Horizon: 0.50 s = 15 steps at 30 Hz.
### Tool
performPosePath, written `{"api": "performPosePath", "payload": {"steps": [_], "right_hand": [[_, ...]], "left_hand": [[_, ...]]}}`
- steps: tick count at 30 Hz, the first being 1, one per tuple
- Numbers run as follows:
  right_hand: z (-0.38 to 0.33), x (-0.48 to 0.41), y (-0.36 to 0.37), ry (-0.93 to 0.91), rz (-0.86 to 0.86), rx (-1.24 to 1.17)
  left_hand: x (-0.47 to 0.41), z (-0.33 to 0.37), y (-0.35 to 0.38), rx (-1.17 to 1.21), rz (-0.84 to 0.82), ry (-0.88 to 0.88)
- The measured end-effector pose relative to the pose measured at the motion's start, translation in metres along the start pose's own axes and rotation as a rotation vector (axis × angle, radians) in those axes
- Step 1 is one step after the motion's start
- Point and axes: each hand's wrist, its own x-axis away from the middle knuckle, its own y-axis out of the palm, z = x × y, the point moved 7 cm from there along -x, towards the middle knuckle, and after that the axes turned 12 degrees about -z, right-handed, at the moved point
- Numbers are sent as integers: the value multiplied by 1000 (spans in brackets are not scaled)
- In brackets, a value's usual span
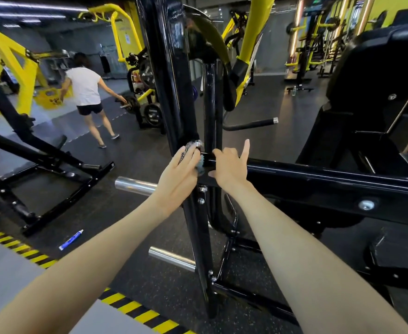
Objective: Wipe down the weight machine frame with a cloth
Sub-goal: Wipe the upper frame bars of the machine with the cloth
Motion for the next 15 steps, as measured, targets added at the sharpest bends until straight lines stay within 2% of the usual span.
{"api": "performPosePath", "payload": {"steps": [3,6,11,15], "right_hand": [[1,-2,2,2,-13,21],[1,-4,4,6,-12,9],[0,-2,2,1,-8,-4],[-1,-2,2,-11,16,2]], "left_hand": [[28,-9,4,83,141,0],[40,-15,1,185,223,-104],[14,-14,4,230,122,-260],[5,-5,9,150,45,-350]]}}
